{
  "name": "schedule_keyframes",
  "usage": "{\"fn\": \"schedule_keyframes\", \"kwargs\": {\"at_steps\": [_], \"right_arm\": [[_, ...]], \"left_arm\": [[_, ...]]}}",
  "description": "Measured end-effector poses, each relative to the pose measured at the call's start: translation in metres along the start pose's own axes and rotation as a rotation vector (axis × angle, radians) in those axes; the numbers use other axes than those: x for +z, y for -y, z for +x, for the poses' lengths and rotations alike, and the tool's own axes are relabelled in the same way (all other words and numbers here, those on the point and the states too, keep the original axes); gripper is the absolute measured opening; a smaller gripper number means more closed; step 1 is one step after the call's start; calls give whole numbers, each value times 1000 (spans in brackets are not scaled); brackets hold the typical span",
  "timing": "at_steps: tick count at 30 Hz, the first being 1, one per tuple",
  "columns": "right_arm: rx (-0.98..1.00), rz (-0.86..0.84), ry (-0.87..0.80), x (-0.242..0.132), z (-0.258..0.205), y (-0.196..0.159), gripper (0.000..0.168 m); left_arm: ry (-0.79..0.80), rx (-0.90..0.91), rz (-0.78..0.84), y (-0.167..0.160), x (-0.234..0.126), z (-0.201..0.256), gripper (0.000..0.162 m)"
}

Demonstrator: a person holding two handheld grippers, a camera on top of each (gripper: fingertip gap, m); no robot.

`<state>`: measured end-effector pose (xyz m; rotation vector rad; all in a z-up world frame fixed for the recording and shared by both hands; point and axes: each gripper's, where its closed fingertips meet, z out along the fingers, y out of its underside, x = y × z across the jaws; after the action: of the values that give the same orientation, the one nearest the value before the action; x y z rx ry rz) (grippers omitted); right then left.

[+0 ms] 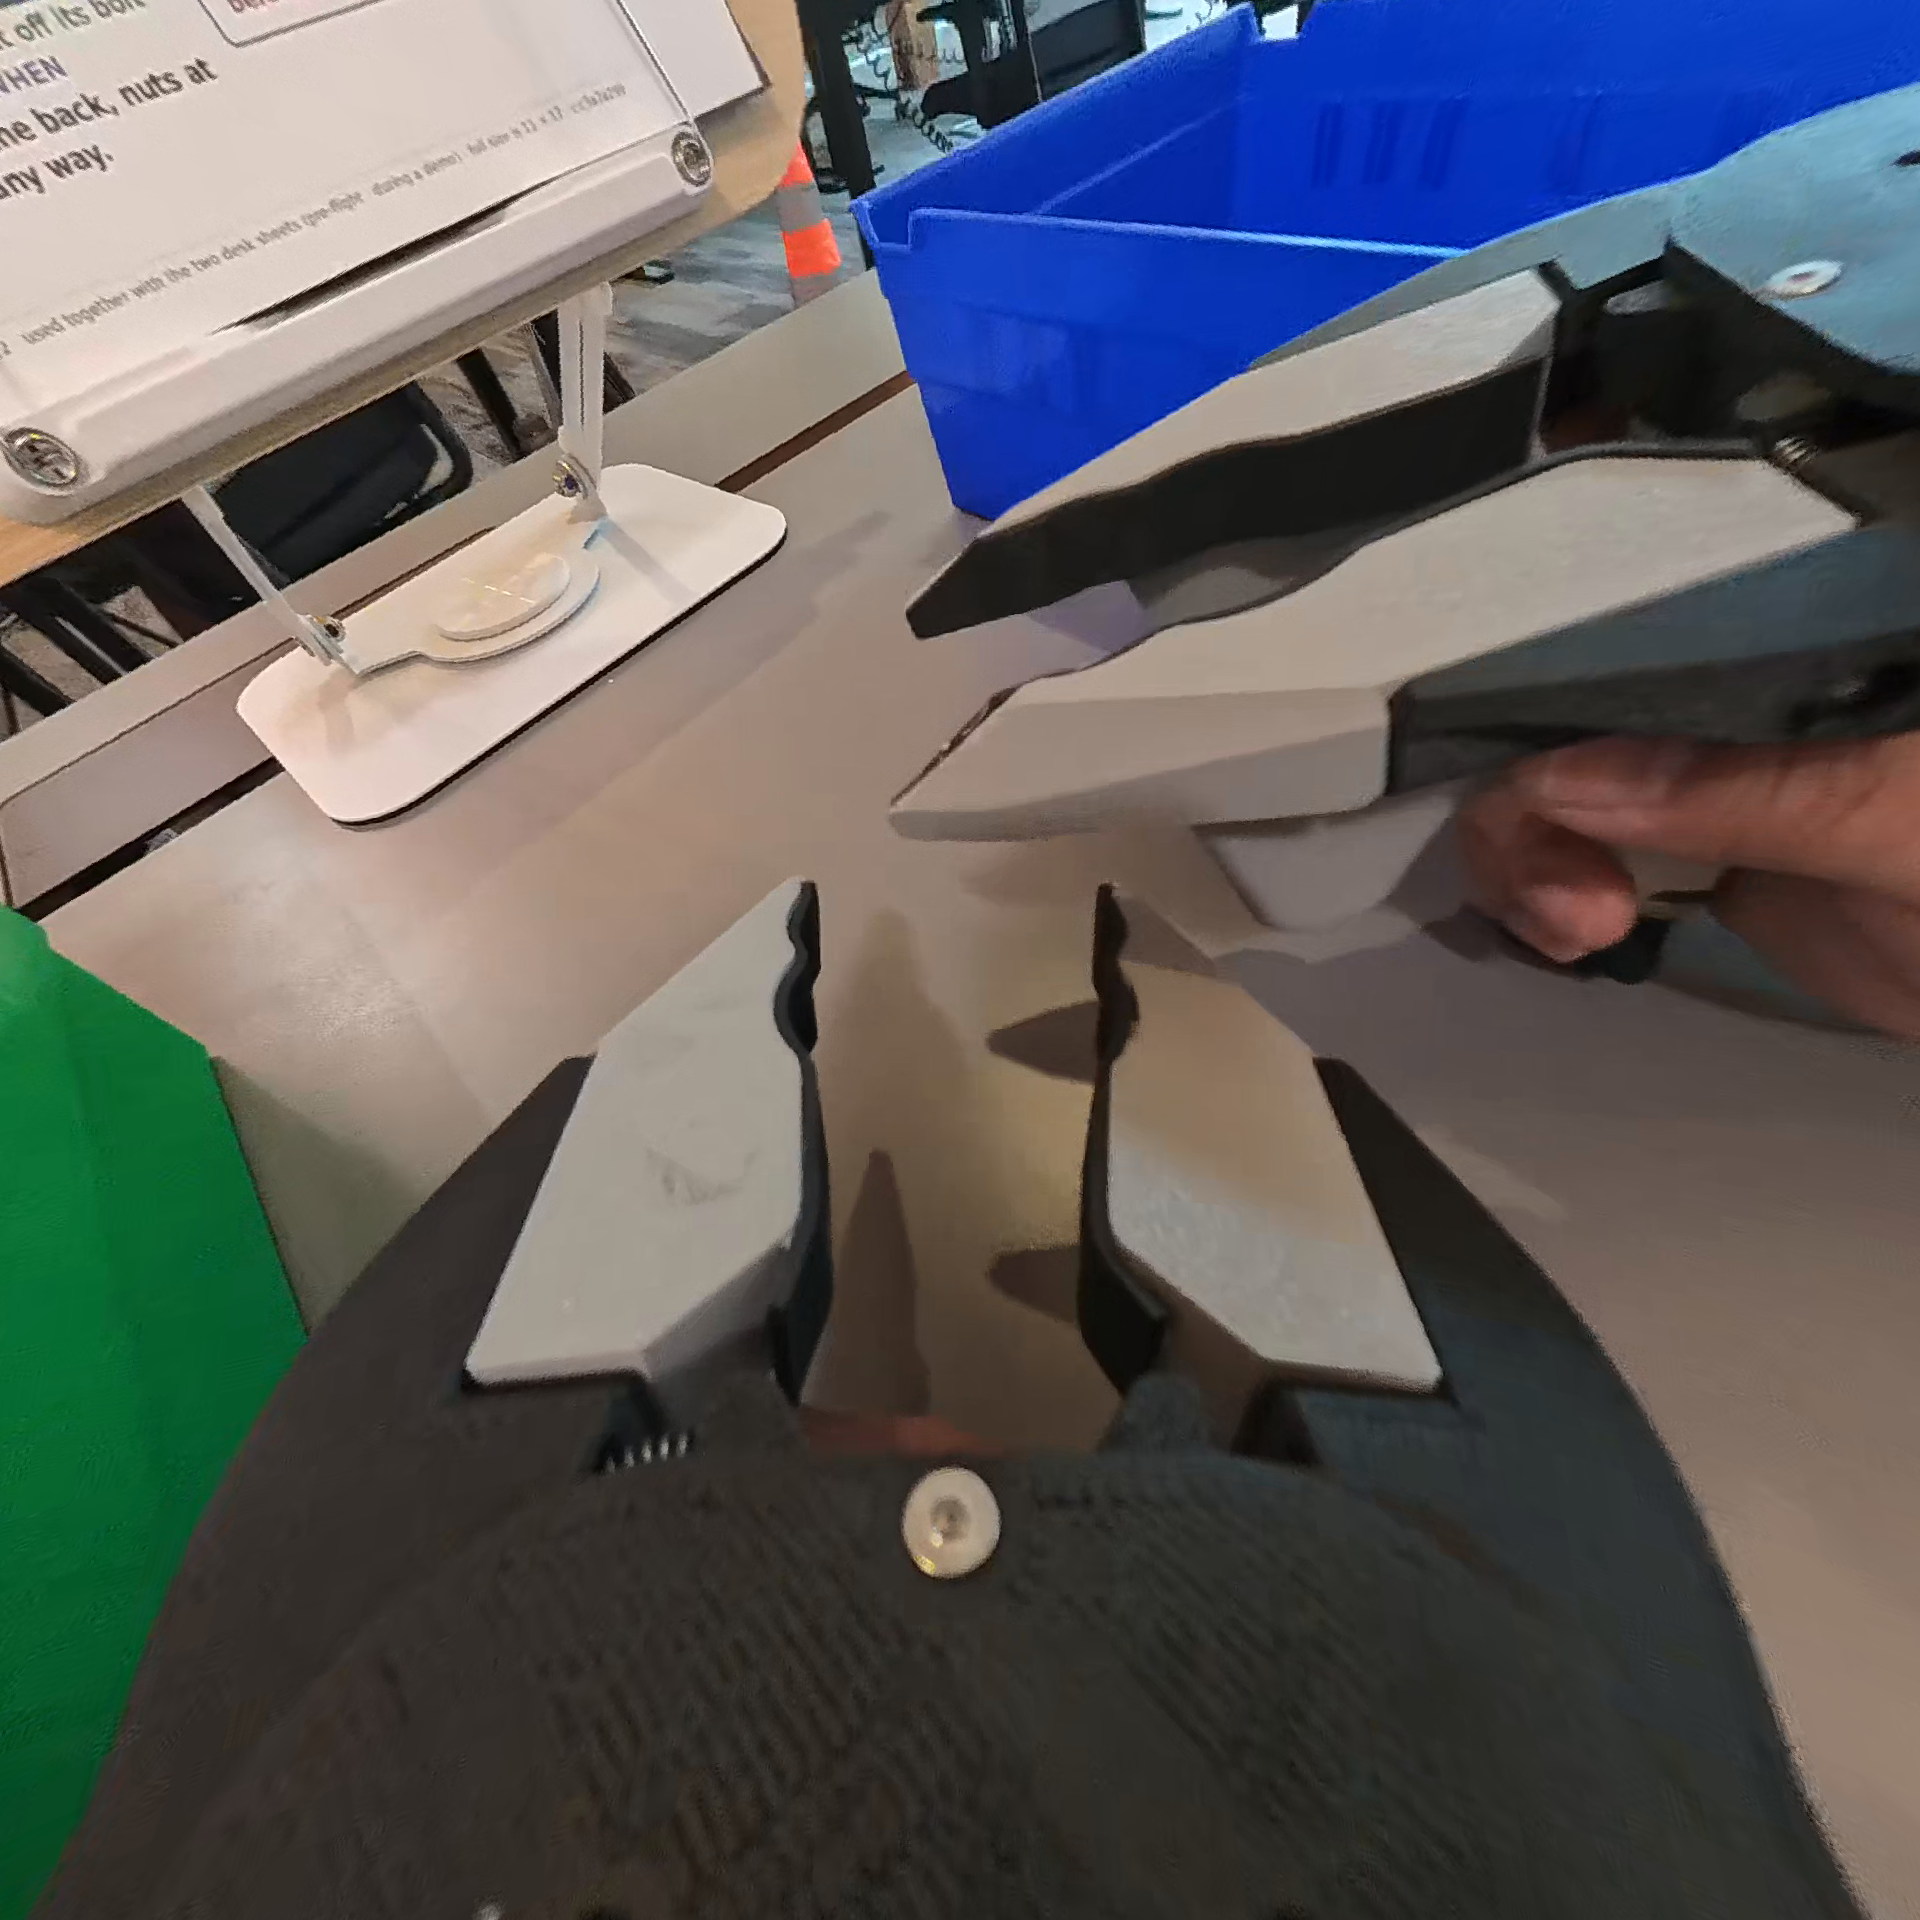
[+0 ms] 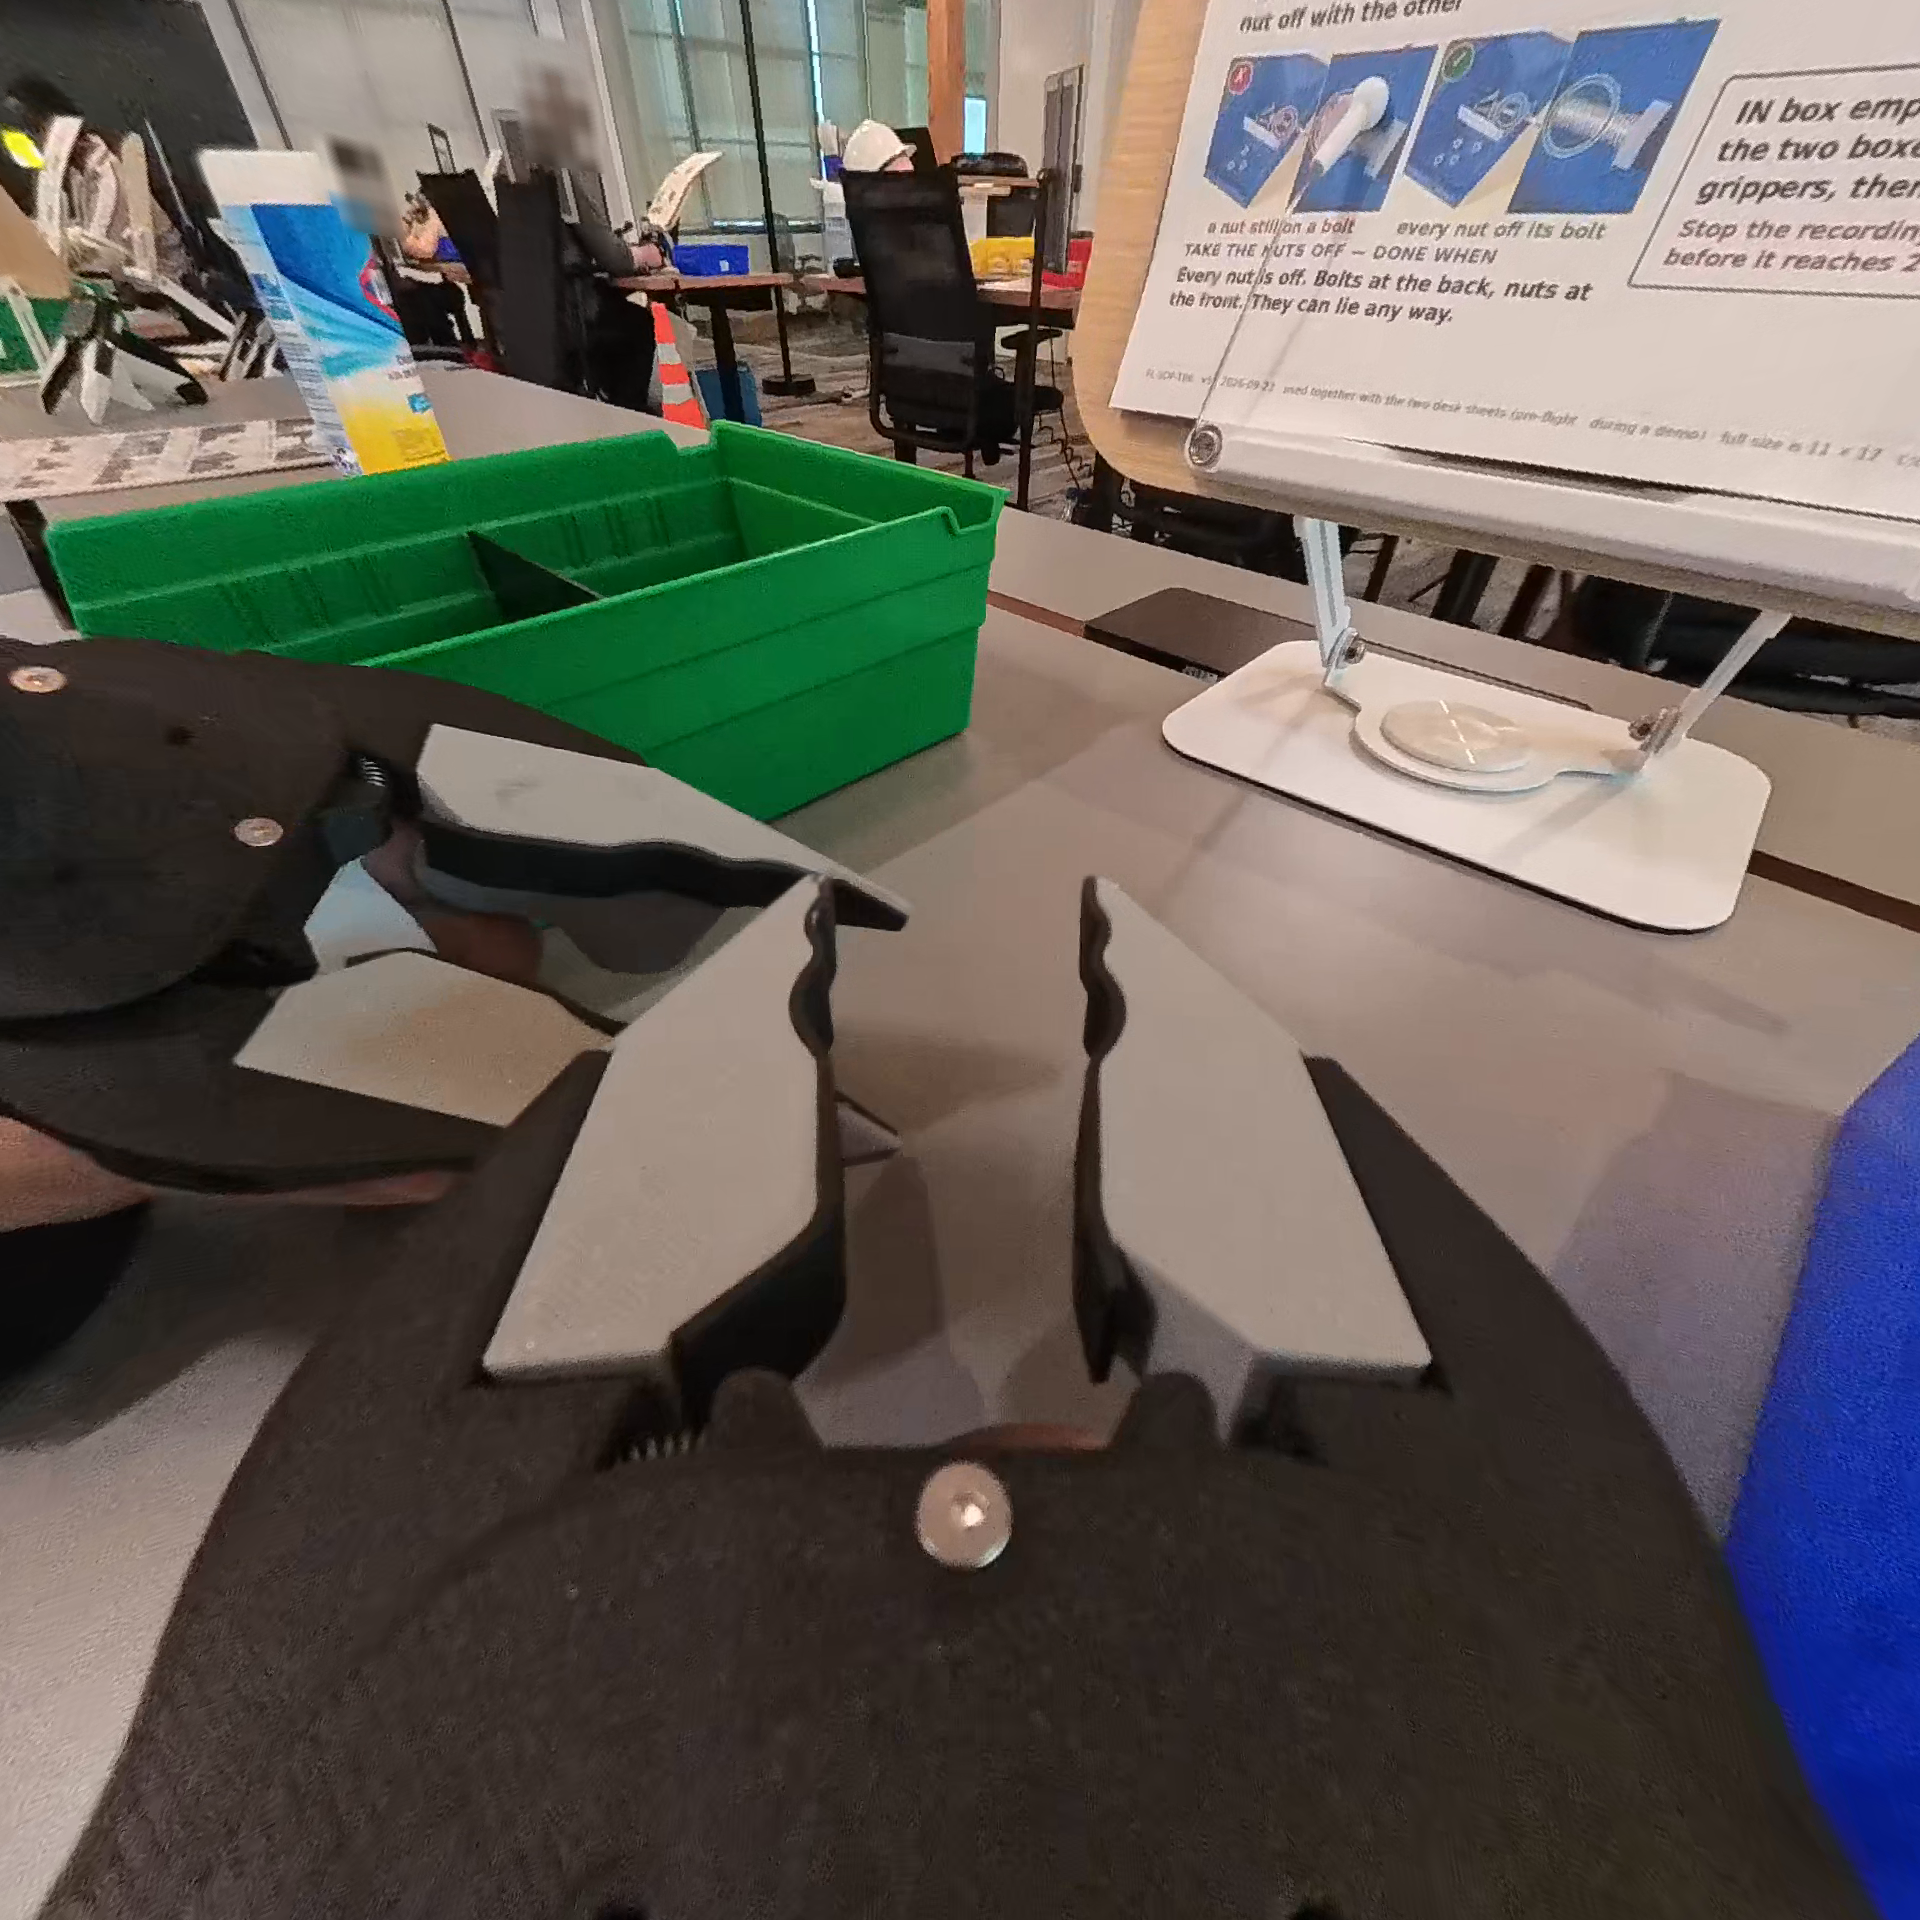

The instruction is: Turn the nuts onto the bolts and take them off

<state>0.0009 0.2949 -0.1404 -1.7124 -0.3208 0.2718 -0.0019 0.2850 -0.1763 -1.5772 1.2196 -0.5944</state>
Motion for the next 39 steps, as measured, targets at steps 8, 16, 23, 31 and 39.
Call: {"fn": "schedule_keyframes", "kwargs": {"at_steps": [8, 16, 23, 31, 39], "right_arm": [[-60, -30, 25, 1, -5, -3, 46], [-72, 26, -60, -8, 12, 4, 51], [-28, 19, -46, -9, 13, 2, 52], [-13, 87, -59, -7, 12, 11, 49], [64, 70, 47, 0, -5, 6, 50]], "left_arm": [[10, -3, 23, 3, -1, -3, 50], [13, 122, 32, 4, -7, 20, 52], [66, 167, 42, 5, -11, 22, 52], [-7, 105, 11, 4, -5, 32, 64], [-66, 204, 101, 10, -21, 50, 63]]}}
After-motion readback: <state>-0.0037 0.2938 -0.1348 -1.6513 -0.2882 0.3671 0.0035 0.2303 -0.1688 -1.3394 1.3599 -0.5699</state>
